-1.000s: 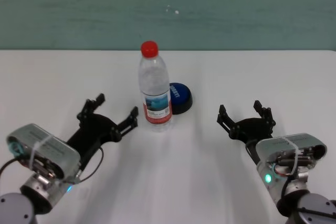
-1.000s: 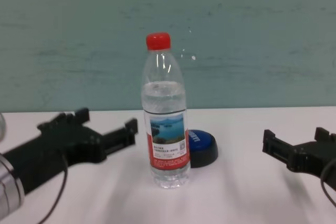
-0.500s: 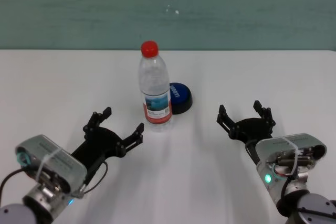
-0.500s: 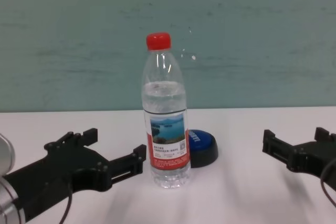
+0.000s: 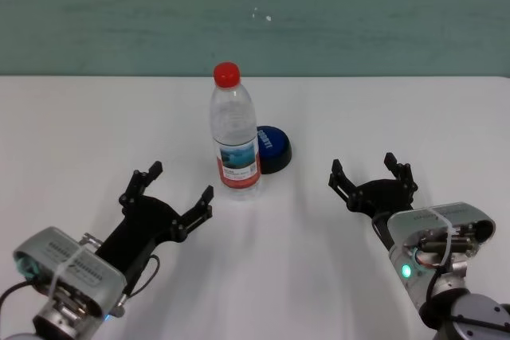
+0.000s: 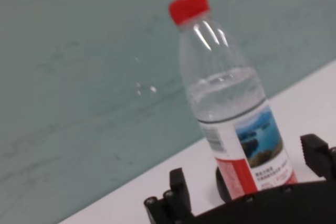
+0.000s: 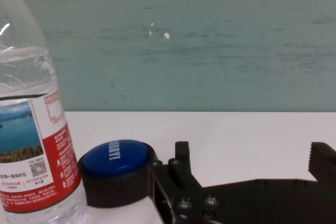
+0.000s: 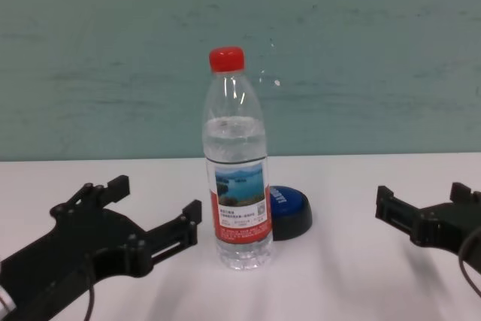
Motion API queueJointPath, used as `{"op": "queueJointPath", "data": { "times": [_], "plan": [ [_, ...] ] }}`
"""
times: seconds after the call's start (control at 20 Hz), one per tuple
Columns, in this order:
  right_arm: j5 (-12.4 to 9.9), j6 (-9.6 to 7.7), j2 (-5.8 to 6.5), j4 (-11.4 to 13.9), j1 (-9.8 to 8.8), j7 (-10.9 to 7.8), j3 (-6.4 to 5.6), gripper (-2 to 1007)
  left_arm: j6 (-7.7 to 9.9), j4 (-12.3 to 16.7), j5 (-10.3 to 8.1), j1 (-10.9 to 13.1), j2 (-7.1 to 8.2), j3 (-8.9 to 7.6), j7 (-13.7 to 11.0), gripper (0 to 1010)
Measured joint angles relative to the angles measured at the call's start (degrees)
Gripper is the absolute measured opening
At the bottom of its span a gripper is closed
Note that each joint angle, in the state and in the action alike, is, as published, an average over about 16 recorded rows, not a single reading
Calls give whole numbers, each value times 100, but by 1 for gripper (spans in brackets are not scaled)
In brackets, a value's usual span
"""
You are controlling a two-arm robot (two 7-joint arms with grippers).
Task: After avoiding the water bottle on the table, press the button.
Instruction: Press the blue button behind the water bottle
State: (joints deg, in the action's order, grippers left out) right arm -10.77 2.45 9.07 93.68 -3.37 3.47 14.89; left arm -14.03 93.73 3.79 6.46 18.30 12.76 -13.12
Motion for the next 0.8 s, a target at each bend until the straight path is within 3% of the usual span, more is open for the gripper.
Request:
{"op": "queueJointPath", "data": {
  "times": [0.35,0.8],
  "plan": [
    [0,0,0,0,0,0,0,1004,-338,-113,-90,60,-108,-99,11,1000],
    [0,0,0,0,0,0,0,1004,-365,-85,-152,174,-164,-199,-7,1000]
  ]
}}
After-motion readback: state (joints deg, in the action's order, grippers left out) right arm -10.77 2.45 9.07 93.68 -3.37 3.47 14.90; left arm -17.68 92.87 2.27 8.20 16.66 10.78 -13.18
